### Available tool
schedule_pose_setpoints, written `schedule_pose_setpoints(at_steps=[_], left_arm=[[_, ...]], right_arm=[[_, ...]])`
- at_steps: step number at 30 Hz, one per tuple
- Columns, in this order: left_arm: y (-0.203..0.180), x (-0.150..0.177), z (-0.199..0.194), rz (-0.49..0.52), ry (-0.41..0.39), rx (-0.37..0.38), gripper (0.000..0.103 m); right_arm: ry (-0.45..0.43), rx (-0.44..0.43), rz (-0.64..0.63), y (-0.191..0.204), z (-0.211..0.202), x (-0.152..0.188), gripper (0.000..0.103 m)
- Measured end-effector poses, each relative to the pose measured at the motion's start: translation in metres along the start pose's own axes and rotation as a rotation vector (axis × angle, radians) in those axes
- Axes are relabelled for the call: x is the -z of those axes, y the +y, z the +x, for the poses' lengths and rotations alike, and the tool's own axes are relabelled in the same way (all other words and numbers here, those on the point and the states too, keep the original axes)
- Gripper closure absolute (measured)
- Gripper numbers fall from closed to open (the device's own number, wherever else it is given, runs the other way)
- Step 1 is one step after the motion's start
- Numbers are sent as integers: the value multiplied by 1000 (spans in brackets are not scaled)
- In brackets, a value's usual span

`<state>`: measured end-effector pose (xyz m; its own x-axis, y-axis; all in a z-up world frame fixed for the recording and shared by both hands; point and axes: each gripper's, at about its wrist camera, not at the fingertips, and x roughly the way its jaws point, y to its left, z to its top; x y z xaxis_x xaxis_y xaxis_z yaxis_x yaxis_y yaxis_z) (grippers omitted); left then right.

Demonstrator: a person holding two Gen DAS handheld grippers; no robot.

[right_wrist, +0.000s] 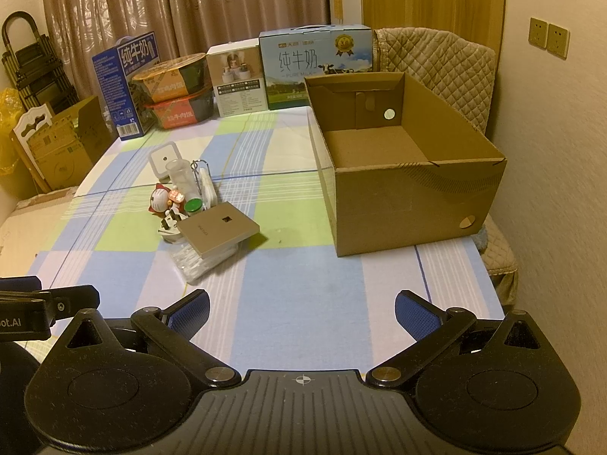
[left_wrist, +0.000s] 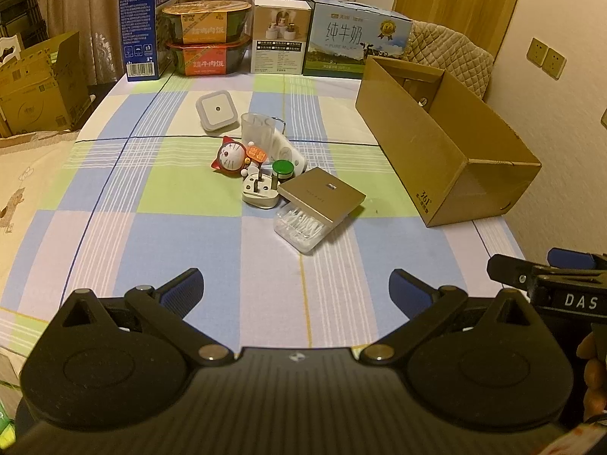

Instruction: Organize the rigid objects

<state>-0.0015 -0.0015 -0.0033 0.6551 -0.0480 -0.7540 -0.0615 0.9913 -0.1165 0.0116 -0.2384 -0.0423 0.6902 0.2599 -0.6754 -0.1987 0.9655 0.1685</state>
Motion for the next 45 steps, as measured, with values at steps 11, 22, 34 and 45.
schedule_pose_setpoints(at_steps=[11, 22, 34, 45], left_arm=[[1, 0, 1, -2, 0, 2, 1], [1, 0, 1, 1, 3, 2, 1], [16, -14, 14, 39, 27, 46, 1], [38, -41, 52, 235, 62, 66, 1]], right_arm=[[1, 0, 1, 0, 0, 0, 2], [2, 0, 2, 0, 1, 0, 2], [-2, -34, -29, 0, 10, -3, 2], [-8, -185, -185, 17, 36, -28, 2]])
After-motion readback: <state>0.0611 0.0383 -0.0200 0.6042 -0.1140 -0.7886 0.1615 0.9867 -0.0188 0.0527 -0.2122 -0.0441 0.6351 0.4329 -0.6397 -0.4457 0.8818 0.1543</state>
